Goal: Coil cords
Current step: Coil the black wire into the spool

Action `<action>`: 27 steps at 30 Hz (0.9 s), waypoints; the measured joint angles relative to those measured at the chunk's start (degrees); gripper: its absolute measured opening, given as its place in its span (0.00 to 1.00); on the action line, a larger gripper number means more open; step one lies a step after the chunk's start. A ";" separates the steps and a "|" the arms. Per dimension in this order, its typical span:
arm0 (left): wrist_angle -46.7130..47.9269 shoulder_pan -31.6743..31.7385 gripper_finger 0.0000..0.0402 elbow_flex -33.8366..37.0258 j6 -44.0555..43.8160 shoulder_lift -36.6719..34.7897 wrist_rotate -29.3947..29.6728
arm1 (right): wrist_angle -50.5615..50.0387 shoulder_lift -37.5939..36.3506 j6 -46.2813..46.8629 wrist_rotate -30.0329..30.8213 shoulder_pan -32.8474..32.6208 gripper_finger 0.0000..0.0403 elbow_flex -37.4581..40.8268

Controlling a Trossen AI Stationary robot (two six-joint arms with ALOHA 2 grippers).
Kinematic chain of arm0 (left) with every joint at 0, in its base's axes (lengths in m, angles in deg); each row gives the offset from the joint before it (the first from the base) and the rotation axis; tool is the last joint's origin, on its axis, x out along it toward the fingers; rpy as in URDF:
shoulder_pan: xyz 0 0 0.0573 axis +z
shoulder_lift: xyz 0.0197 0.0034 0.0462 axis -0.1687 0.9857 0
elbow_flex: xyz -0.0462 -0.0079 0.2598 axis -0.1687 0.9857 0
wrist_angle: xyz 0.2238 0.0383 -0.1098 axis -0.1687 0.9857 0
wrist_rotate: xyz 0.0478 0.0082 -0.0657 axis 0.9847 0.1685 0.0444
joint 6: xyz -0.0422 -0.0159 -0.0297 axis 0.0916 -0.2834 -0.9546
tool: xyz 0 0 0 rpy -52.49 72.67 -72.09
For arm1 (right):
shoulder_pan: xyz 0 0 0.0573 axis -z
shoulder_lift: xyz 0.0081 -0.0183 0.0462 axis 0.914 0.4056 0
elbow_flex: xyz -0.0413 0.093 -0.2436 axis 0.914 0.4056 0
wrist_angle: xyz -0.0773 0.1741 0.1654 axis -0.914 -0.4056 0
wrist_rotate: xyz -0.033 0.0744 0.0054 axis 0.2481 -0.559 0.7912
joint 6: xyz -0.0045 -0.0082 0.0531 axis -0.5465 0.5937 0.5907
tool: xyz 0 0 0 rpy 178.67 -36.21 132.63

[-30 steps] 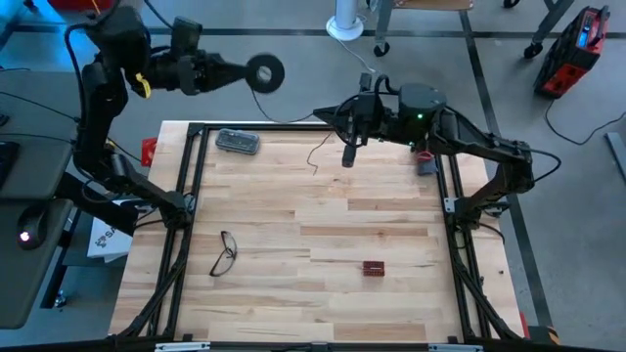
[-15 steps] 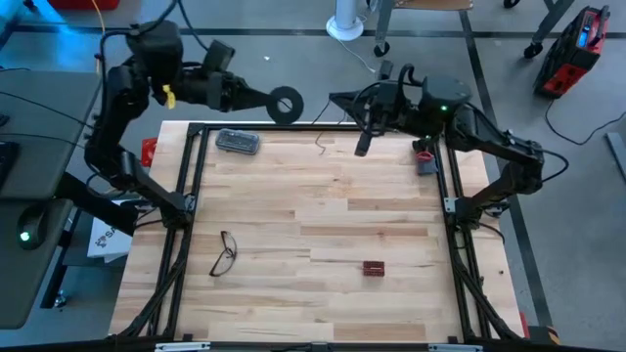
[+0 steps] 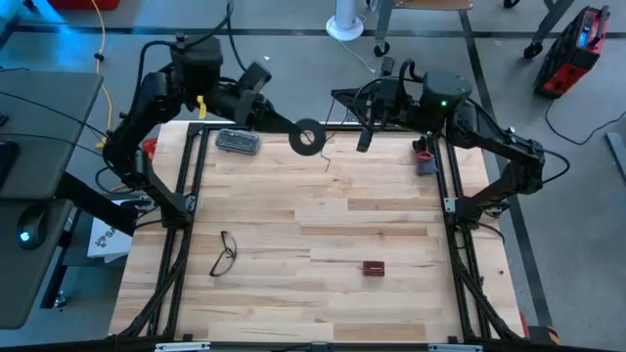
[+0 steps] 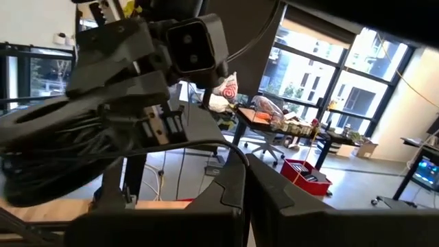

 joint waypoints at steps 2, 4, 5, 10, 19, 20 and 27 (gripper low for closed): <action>-0.33 -0.79 0.00 0.00 -0.29 0.28 -0.09 | 0.21 0.00 0.12 -0.43 0.18 0.00 0.00; -0.47 -1.47 0.00 -0.01 -1.22 0.57 -0.15 | 0.23 0.00 0.10 -0.63 0.33 0.00 0.00; -1.25 -1.78 0.00 0.00 -1.64 0.84 -0.20 | 0.28 0.02 0.11 -0.82 0.54 0.00 0.00; -11.91 -3.02 0.00 -0.02 -6.10 2.46 -3.49 | 2.97 0.04 1.53 -4.86 1.71 0.00 0.00; -33.56 -3.65 0.00 0.00 -16.37 7.55 -8.19 | 10.75 1.01 3.77 -10.00 2.02 0.00 -0.04; -35.77 -3.62 0.00 -0.01 -17.36 8.17 -9.10 | 10.95 1.06 3.82 -10.54 2.02 0.00 -0.04; -47.83 -2.91 0.00 0.02 -22.60 11.67 -12.37 | 13.95 1.25 7.89 -14.43 1.81 0.00 -0.04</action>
